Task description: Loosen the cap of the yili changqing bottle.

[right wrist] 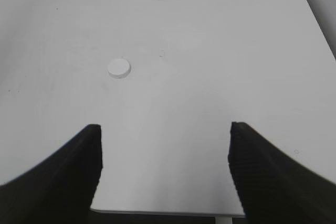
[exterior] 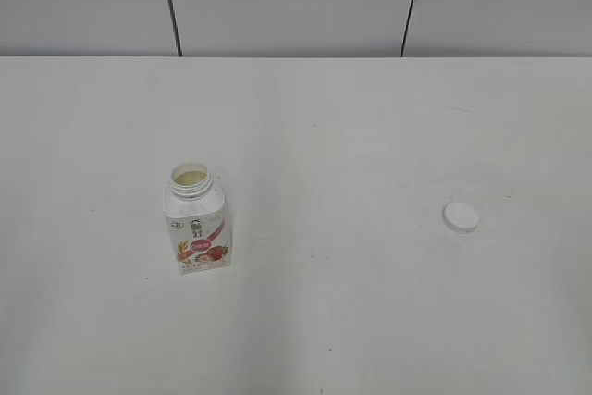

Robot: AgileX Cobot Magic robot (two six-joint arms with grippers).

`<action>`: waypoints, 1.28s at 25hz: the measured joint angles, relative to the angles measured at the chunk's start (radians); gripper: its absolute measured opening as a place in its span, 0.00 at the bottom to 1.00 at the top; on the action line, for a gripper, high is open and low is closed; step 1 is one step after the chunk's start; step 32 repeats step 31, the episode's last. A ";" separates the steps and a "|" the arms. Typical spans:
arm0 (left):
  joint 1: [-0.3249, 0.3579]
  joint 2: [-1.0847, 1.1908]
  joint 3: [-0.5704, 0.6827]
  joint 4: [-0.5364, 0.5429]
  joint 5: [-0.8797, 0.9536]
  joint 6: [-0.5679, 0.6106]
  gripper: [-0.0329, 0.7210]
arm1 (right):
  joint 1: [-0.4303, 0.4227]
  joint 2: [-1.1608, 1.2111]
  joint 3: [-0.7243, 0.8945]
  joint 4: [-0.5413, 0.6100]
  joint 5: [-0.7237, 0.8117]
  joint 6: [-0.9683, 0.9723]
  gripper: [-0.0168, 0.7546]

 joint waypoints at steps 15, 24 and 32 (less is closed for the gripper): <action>-0.116 0.000 0.000 0.000 0.000 0.000 0.62 | -0.183 0.000 0.000 0.001 0.000 -0.001 0.78; -0.121 0.000 0.000 0.000 0.000 0.000 0.62 | -0.184 0.000 0.000 0.001 0.000 -0.001 0.78; -0.121 0.000 0.000 0.000 0.000 0.000 0.62 | -0.184 0.000 0.000 0.001 0.000 -0.001 0.78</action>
